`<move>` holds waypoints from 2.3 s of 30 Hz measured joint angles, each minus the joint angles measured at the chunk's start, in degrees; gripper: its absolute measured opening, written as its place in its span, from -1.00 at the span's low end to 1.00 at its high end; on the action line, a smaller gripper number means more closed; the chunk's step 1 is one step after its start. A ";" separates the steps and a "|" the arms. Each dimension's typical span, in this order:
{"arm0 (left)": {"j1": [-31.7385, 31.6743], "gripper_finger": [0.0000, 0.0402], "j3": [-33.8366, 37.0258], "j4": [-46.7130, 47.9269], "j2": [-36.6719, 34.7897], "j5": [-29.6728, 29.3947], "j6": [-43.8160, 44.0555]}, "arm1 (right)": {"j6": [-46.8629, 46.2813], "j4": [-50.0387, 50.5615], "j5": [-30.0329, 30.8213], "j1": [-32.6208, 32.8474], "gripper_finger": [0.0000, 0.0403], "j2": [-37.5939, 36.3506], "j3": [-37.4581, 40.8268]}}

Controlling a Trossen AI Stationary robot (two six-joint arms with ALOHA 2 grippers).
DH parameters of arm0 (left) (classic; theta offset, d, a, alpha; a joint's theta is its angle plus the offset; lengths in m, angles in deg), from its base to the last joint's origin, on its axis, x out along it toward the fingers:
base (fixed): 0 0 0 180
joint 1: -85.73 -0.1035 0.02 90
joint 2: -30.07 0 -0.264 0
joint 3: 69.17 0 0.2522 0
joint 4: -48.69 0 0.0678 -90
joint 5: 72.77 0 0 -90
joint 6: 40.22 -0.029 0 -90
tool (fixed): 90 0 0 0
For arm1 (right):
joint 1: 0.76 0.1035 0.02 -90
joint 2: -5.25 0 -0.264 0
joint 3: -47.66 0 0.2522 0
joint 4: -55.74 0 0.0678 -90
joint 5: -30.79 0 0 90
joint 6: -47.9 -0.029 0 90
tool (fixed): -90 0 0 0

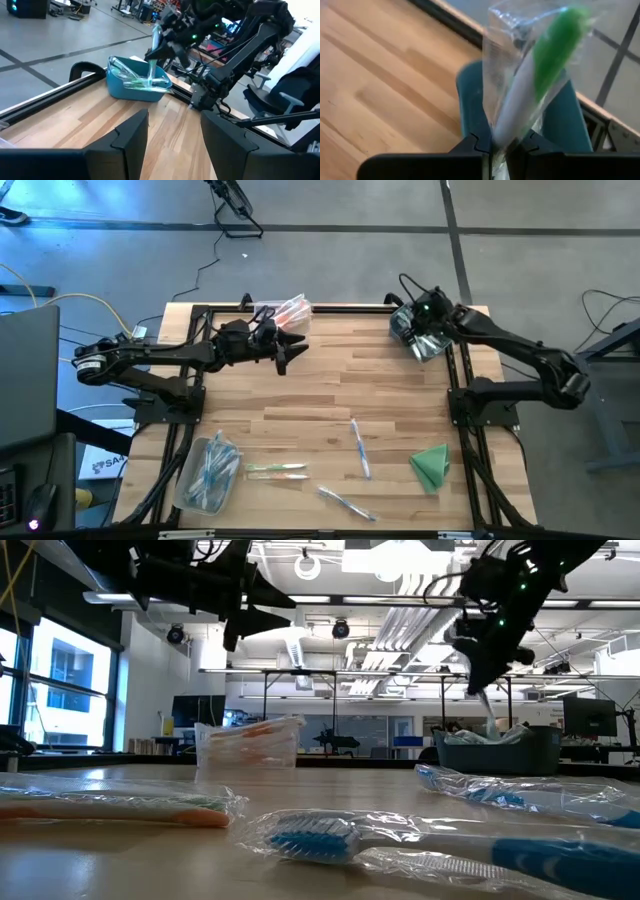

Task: Pick & Place Toothbrushes
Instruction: Put the top green toothbrush into the blue bin

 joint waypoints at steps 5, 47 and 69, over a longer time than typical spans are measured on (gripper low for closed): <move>0.00 -0.11 0.00 0.29 0.00 0.01 0.42 | 1.65 1.95 3.03 0.49 -0.93 0.97 0.00; 0.00 -0.11 0.04 0.96 0.04 -0.45 0.43 | 4.61 15.10 5.70 0.66 -0.93 18.19 -9.27; 0.00 -0.11 0.04 1.11 0.04 -0.47 0.46 | 2.56 15.21 4.58 0.64 -0.67 18.54 -9.25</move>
